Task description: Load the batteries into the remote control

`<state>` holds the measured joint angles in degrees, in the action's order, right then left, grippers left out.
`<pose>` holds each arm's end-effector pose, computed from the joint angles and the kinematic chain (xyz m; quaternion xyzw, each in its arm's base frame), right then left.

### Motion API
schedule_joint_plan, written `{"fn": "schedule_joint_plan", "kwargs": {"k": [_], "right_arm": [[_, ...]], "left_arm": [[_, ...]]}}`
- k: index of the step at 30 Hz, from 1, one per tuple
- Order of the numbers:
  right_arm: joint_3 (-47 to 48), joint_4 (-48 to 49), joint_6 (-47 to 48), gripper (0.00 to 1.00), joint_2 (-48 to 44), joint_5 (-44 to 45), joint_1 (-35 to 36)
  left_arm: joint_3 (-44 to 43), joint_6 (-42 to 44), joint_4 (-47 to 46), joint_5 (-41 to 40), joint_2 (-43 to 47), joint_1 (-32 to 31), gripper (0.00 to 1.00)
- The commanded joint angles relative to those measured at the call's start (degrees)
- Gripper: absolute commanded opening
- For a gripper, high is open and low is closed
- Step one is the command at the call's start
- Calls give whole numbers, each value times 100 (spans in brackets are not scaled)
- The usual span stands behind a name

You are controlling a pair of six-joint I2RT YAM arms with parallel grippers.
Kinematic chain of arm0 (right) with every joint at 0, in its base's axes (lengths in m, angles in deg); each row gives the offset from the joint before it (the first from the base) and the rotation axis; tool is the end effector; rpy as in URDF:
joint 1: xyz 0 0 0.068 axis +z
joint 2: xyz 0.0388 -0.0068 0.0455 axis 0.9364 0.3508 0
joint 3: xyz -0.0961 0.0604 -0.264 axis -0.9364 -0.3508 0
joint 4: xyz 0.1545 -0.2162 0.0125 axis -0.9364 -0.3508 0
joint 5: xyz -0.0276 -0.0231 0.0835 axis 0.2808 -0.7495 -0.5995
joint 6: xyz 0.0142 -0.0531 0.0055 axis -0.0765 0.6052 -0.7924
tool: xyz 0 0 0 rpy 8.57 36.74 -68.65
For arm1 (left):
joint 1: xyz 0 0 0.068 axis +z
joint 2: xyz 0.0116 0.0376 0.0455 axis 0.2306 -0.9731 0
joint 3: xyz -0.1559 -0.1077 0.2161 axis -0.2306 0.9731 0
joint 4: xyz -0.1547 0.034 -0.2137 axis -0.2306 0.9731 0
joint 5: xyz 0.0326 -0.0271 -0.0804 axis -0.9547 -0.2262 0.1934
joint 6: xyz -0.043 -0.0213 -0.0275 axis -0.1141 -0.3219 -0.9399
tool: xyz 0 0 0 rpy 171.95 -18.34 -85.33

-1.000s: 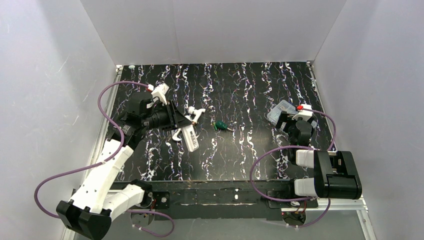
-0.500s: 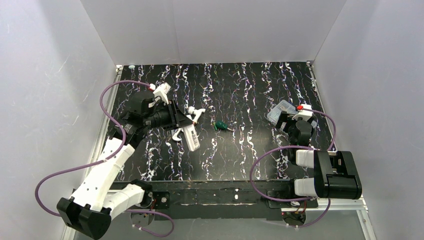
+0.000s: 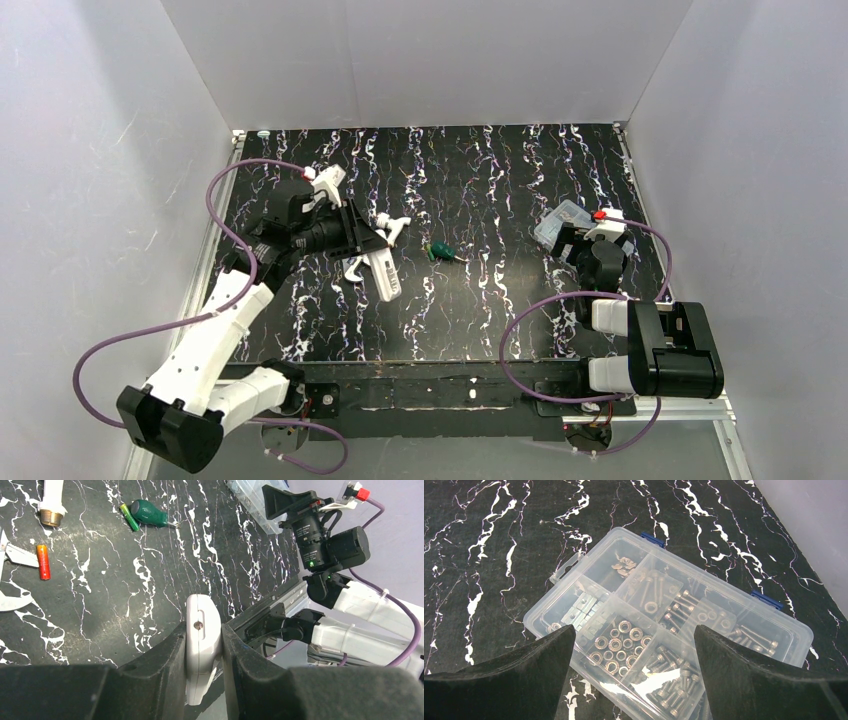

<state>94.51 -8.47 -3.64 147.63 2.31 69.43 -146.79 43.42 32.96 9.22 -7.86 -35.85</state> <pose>0.2287 -0.0069 0.1708 0.0876 0.7513 -0.0443 0.6527 0.2061 -0.1033 0.4281 0.0924 0.6736 -0.4780 0.5561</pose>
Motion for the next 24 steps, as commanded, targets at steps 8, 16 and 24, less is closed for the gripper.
{"fn": "schedule_joint_plan", "kwargs": {"k": [8,16,24], "right_arm": [[191,171,-2,98,-48,108,-33],[175,200,-8,98,-40,101,-39],[190,159,-10,98,-48,108,-42]], "left_arm": [[-67,-140,-392,188,-247,-78,0],[-365,-150,-516,374,-660,-84,0],[-429,-82,-548,499,-788,-86,0]]}}
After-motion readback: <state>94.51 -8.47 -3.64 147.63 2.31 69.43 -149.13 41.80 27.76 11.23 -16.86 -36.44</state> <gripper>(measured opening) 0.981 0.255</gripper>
